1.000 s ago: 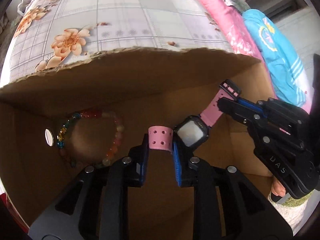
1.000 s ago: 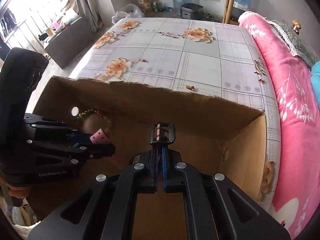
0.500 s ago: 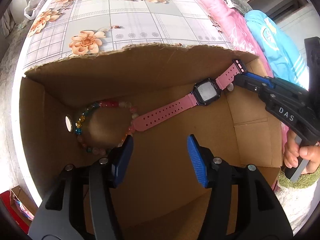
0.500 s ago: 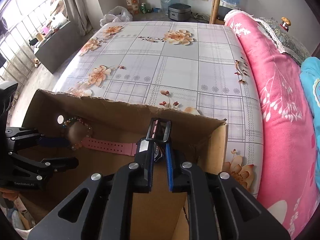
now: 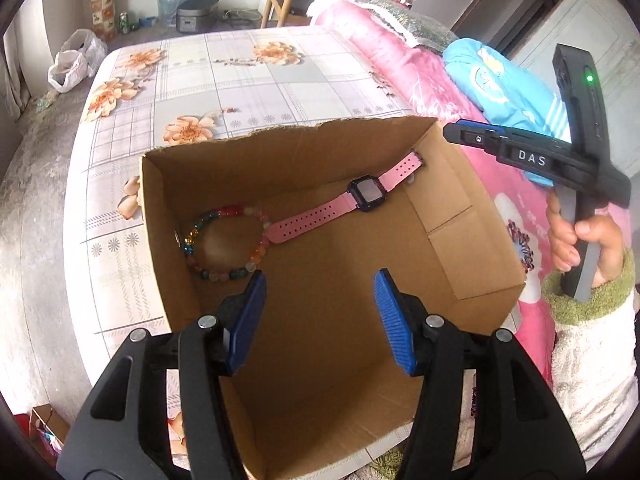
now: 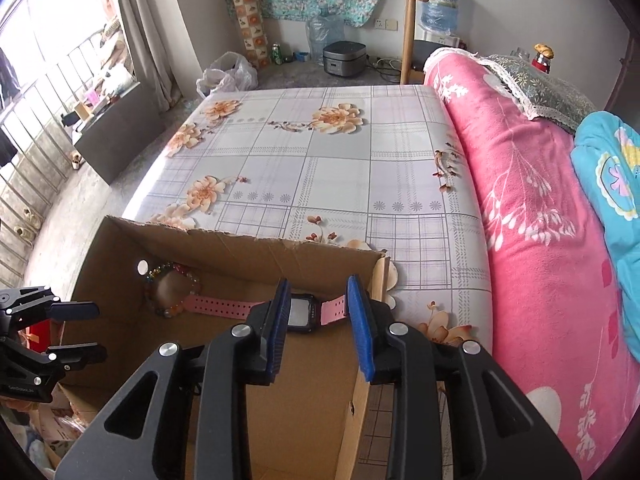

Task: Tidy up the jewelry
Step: 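Lower the watch into the box and open both tools, then withdraw both tools from the box back over the sheet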

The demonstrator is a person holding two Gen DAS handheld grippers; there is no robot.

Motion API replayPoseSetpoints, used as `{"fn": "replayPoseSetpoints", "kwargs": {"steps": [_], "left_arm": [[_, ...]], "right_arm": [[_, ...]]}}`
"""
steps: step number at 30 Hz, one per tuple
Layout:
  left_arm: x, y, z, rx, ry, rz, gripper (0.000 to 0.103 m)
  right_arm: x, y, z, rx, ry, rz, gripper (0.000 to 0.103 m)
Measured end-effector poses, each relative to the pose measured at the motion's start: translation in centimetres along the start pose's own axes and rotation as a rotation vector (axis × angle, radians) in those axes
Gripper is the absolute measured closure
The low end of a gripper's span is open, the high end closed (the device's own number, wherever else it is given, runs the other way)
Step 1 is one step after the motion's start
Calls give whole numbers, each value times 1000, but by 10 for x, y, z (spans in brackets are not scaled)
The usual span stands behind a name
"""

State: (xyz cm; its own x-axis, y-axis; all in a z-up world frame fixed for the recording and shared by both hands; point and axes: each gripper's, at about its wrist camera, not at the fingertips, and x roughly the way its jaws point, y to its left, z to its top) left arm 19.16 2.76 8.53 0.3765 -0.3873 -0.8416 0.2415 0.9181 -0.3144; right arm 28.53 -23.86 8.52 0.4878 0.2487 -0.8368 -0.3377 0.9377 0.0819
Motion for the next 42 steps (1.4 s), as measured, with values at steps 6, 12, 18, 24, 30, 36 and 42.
{"fn": "replayPoseSetpoints", "kwargs": {"steps": [6,12,18,24,30,36,42], "left_arm": [[-54,-5,-44,58,-163,-47,40],[-88,1,-111,54,-298,-58,29],[-62,18,-173,-60,-279,-6,26],[1,22,-202,-94,-155,143,26],[44,-2,-203,89,-73,351,22],[47,1,-203,46,-104,371,7],[45,3,-204,45,-113,368,7]], "right_arm": [[-52,-4,-19,49,-105,95,74],[-114,12,-91,35,-241,141,53],[-132,33,-193,21,-290,98,36],[-58,41,-262,135,-88,-106,34],[-9,34,-277,209,22,-183,33],[4,45,-268,95,34,-263,10],[6,35,-269,116,69,-222,6]]}}
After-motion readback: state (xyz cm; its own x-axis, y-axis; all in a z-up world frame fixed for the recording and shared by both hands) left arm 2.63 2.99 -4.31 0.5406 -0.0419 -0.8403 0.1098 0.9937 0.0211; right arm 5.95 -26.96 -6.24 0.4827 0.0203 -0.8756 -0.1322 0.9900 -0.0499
